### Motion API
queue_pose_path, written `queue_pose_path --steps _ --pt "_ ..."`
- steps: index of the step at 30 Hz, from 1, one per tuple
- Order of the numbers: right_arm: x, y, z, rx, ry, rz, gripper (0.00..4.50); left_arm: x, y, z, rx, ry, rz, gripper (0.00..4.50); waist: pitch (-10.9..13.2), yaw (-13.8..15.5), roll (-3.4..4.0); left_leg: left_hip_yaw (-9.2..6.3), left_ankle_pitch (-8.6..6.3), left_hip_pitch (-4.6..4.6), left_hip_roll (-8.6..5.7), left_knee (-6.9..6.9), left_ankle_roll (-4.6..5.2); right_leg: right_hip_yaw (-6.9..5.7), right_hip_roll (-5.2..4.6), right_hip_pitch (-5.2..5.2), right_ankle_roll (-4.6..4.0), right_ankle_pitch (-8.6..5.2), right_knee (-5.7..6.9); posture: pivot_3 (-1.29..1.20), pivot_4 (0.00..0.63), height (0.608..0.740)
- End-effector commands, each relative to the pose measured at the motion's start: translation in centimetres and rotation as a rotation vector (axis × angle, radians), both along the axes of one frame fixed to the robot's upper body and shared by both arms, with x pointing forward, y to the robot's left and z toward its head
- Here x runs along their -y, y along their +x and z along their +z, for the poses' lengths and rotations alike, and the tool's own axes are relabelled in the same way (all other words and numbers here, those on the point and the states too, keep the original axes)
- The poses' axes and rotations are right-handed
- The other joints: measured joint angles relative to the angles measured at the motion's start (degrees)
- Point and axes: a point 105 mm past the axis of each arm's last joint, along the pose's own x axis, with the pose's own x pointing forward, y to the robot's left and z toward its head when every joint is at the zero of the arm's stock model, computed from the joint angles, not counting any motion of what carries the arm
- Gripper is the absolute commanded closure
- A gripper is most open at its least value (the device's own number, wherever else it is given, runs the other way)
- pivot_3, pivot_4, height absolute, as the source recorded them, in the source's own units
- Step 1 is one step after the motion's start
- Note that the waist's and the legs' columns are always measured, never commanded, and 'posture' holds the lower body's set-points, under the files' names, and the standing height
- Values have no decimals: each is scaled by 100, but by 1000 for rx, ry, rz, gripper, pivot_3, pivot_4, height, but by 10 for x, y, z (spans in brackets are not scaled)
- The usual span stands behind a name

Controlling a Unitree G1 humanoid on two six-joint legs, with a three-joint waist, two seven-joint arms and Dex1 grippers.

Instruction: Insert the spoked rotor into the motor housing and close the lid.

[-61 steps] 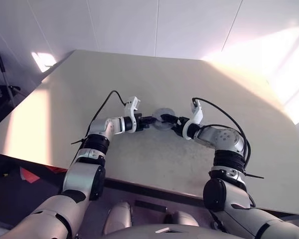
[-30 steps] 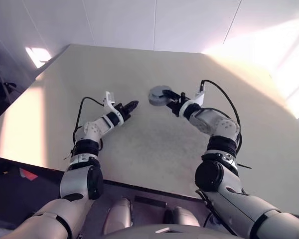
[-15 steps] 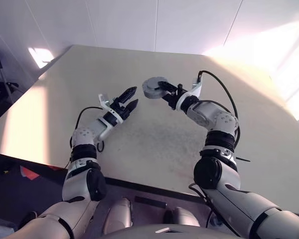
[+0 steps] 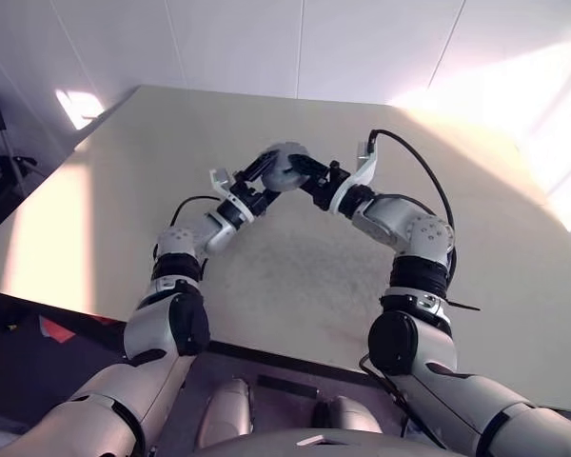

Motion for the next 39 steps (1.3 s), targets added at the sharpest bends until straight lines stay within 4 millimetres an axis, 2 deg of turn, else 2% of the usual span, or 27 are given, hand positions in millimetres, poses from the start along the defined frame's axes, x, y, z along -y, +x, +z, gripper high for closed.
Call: queue_pose_path --steps 1,2,5,9,10,15,17,21,24,26,29,34,36,39 --pt "2 -3 31 121 38 -4 2455 -2 4 10 41 7 17 172 0 0 0 0 0 0 0 0 0 0 0 0 0 0 1 0 0 740" --pt "2 -3 31 124 38 -5 2455 -2 4 10 42 7 16 172 0 0 0 0 0 0 0 1 0 0 0 0 0 0 1 0 0 740" --pt "1 -3 30 123 32 -5 2455 -2 5 8 45 25 18 754 0 6 0 -1 0 0 0 1 0 0 0 0 0 0 2 0 0 740" --pt "1 -2 28 118 27 -11 2455 -5 5 3 44 33 30 2136 0 8 0 -1 0 0 0 4 0 0 0 0 0 0 5 0 0 740" --pt "0 -2 28 117 25 -11 2455 -5 5 3 43 34 31 2320 0 8 -1 -1 0 -1 0 5 0 0 0 0 0 0 7 0 0 740" --pt "2 2 25 129 -17 -51 2455 -5 4 1 37 38 22 2320 0 8 0 -1 0 0 0 8 0 0 0 0 0 0 10 0 0 740" --pt "5 4 27 154 -15 -76 1747 -7 5 1 39 42 31 2320 0 14 0 -1 0 0 0 9 0 0 0 0 0 0 10 0 0 740" --pt "24 17 24 229 -213 -259 531 -15 8 -2 46 66 75 2320 0 47 -1 -1 0 -1 0 13 0 0 -1 1 1 1 10 0 0 740" --pt "31 21 23 254 -243 -328 531 -29 12 -5 71 116 163 2320 0 49 -1 -2 0 2 0 13 -1 0 -1 2 3 2 12 0 0 740" --pt "35 25 18 244 -254 -357 531 -50 18 -9 62 137 263 2320 0 50 -1 -3 1 2 1 13 -2 0 0 2 3 2 12 0 0 740" --pt "39 26 10 224 -263 -365 531 -106 27 -21 -8 189 509 2320 1 14 -2 -4 1 2 1 13 -2 0 0 2 3 2 12 0 0 740" --pt "38 27 3 205 -269 -347 531 -175 28 -31 -108 284 804 2320 2 -33 -6 -6 1 0 3 13 -2 -1 2 1 3 2 13 0 0 740" --pt "37 27 0 195 -266 -341 531 -194 27 -34 -145 324 883 2320 2 -31 -8 -6 0 -1 2 14 -1 -1 2 1 4 2 13 0 0 740" --pt "35 29 0 194 -266 -336 531 -209 25 -41 -205 367 948 2320 3 18 -11 -7 0 -1 2 17 -1 -1 1 6 9 4 12 0 0 740"
